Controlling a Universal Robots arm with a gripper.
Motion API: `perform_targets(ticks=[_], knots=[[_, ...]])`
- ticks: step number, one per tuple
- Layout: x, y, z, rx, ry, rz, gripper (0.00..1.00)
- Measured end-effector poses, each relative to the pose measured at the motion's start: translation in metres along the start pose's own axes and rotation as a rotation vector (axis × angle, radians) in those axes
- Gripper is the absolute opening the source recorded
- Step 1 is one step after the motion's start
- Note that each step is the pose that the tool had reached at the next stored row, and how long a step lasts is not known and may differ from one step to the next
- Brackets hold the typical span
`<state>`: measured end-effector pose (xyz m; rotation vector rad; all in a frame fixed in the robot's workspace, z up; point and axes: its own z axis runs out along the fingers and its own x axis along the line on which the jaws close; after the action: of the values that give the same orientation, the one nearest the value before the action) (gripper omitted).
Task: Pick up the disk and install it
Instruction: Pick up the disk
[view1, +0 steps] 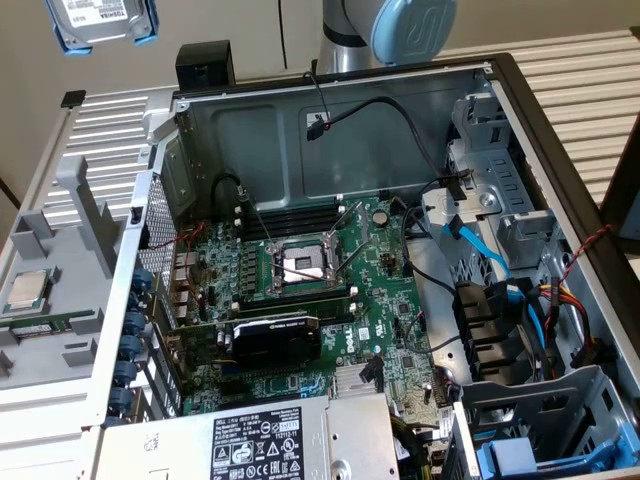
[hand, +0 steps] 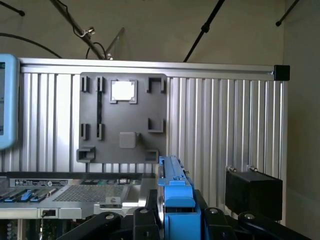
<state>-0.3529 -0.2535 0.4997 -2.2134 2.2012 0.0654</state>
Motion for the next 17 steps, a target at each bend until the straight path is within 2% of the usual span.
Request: perform_targets(ticks=[2,3,8,14,17], knots=[[0.001,-0.0085,-0.0026,-0.0006,0.0003,0.0,0.37],[0.001,-0.0098,-0.0027,-0.0007,0.0007,0.0,0.37],[0.001,-0.0106,-0.0026,-0.0003,0.0007,0.0,0.37],[0.002,-0.036,-0.0062,-0.0006,0.0008,0.0,0.37],[0.007,-0.0462,-0.0074,-0.0007,0.001,0.0,0.37]])
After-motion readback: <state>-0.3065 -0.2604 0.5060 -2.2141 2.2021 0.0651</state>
